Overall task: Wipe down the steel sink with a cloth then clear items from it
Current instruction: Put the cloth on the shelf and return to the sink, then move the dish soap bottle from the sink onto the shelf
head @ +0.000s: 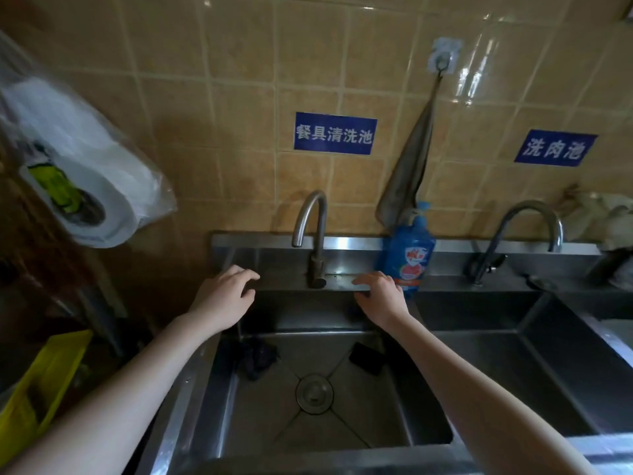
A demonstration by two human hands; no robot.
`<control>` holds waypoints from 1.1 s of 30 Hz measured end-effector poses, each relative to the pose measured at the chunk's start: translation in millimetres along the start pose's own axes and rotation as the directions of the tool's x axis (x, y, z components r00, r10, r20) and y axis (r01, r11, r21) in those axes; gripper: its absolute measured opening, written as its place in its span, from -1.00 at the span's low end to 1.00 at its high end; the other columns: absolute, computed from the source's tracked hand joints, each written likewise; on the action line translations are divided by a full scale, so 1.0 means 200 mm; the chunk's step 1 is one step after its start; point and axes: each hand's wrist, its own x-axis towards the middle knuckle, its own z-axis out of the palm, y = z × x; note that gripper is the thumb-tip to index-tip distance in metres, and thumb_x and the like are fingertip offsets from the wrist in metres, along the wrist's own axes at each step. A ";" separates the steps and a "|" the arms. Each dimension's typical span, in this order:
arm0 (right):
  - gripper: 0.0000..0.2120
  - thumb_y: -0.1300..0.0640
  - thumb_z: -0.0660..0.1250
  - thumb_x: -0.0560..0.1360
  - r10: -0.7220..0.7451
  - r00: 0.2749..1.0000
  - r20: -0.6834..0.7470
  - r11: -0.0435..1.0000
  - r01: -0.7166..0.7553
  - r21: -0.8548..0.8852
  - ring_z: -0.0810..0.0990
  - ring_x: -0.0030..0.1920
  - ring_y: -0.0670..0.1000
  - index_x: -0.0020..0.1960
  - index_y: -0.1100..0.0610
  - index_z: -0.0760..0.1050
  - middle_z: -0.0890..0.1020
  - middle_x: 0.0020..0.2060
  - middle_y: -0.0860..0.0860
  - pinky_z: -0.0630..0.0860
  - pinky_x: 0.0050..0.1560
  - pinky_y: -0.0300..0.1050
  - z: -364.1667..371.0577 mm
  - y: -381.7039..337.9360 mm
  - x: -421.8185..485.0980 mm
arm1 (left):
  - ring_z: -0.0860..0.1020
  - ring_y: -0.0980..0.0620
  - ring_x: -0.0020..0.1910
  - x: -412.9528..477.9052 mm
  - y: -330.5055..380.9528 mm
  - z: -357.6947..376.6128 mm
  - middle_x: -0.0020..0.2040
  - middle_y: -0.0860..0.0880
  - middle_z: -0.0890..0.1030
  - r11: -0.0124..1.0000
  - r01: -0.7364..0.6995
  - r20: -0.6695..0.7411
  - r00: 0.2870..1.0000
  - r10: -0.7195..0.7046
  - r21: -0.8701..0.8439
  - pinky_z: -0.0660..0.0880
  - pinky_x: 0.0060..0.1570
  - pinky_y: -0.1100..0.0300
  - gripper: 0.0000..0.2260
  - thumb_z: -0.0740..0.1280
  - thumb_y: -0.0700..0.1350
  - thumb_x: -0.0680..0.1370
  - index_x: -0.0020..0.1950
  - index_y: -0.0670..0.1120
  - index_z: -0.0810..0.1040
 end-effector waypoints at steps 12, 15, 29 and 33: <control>-0.69 0.05 0.33 0.48 0.137 0.990 -0.013 0.990 -0.136 0.047 0.44 0.27 0.04 0.22 -0.07 0.51 0.52 0.25 0.00 0.39 0.28 0.07 -0.14 0.56 0.08 | 0.46 0.02 0.22 0.33 0.48 0.32 0.29 0.05 0.43 0.994 -0.086 0.063 0.994 0.091 -0.072 0.45 0.13 0.12 -0.71 0.21 -0.05 0.58 0.31 0.07 0.42; -0.70 0.00 0.29 0.48 0.171 0.985 0.019 0.982 -0.172 0.083 0.48 0.20 0.03 0.21 -0.13 0.51 0.54 0.20 -0.02 0.43 0.23 0.07 -0.18 0.69 0.13 | 0.47 0.02 0.20 0.44 0.59 0.41 0.27 0.04 0.44 0.990 -0.098 0.086 0.991 0.107 -0.102 0.44 0.15 0.10 -0.71 0.22 -0.05 0.58 0.31 0.06 0.43; -0.46 0.12 0.40 0.43 0.354 0.923 0.151 0.920 -0.373 0.118 0.45 0.28 0.10 0.37 -0.04 0.35 0.49 0.28 0.07 0.41 0.26 0.05 -0.08 1.21 0.49 | 0.50 0.01 0.14 0.91 0.91 0.89 0.26 0.01 0.44 0.970 -0.032 0.166 0.983 0.074 -0.240 0.43 0.00 0.20 -0.66 0.23 -0.06 0.58 0.36 0.06 0.37; -0.39 0.08 0.42 0.39 0.390 0.899 0.197 0.890 -0.424 0.169 0.48 0.24 0.11 0.39 -0.08 0.29 0.49 0.28 0.06 0.46 0.23 0.08 0.01 1.34 0.62 | 0.47 0.01 0.21 1.06 0.98 1.05 0.27 -0.02 0.45 0.939 0.064 0.224 0.974 0.015 -0.337 0.46 0.12 0.14 -0.62 0.26 -0.07 0.57 0.38 0.05 0.34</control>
